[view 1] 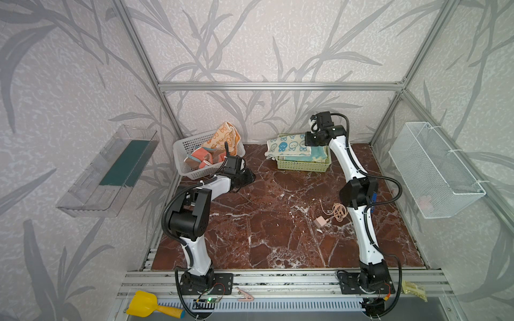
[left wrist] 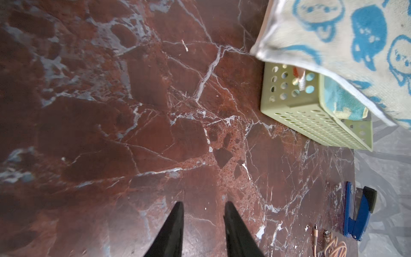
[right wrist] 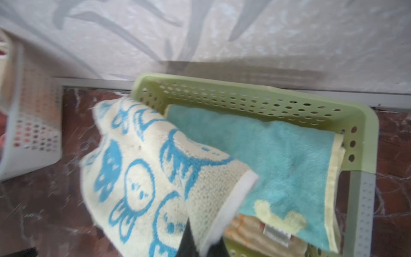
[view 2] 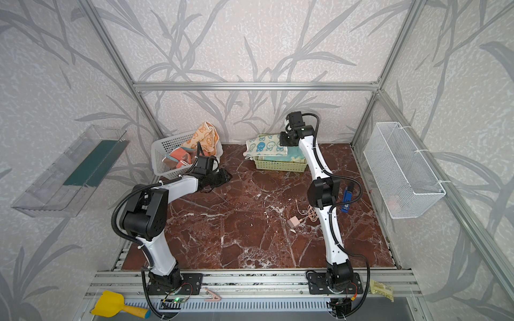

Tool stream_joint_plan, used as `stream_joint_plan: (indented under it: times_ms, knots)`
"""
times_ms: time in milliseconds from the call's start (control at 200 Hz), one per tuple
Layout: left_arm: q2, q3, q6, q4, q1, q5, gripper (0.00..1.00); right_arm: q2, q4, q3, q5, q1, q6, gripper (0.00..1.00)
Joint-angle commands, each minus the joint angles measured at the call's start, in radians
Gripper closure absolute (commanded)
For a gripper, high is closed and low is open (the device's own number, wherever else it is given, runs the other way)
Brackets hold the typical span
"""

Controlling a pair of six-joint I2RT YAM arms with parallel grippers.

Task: Fold and stack the towels
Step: 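Carry the bunny towel to the green basket with right gripper while left withdraws, then release the bunny towel in the basket while left gripper reaches into white basket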

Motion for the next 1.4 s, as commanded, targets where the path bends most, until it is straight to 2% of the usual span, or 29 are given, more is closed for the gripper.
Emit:
stream_joint_plan:
  times_ms: [0,190,580,1145,1180,1225,1255,1305,1395]
  knots:
    - [0.029,0.031,-0.008,-0.01,-0.008,0.012,0.67,0.091,-0.071,0.093,-0.039,-0.028,-0.005,1.0]
    - [0.052,0.042,0.006,-0.042,-0.018,-0.005,0.67,0.027,0.04,-0.091,-0.001,-0.078,-0.038,1.0]
    - [0.05,0.079,0.025,-0.124,-0.045,-0.023,0.68,0.014,0.002,-0.022,0.144,-0.087,-0.201,1.0]
    - [0.02,0.08,0.05,-0.17,-0.049,-0.039,0.67,-0.038,-0.013,-0.034,0.151,-0.105,-0.216,1.0]
    - [0.019,0.081,0.05,-0.17,-0.049,-0.039,0.67,-0.038,-0.011,-0.038,0.15,-0.106,-0.216,0.88]
    - [0.018,0.085,0.053,-0.173,-0.049,-0.039,0.67,-0.036,-0.014,-0.037,0.156,-0.105,-0.213,0.58]
    - [0.017,0.091,0.059,-0.181,-0.049,-0.042,0.67,-0.034,-0.02,-0.034,0.161,-0.106,-0.209,0.47]
    - [0.015,0.114,0.084,-0.213,-0.049,-0.056,0.67,-0.036,-0.032,-0.029,0.172,-0.105,-0.199,0.39]
    - [0.012,0.2,0.158,-0.309,-0.045,-0.102,0.66,-0.06,-0.044,-0.034,0.182,-0.105,-0.181,0.36]
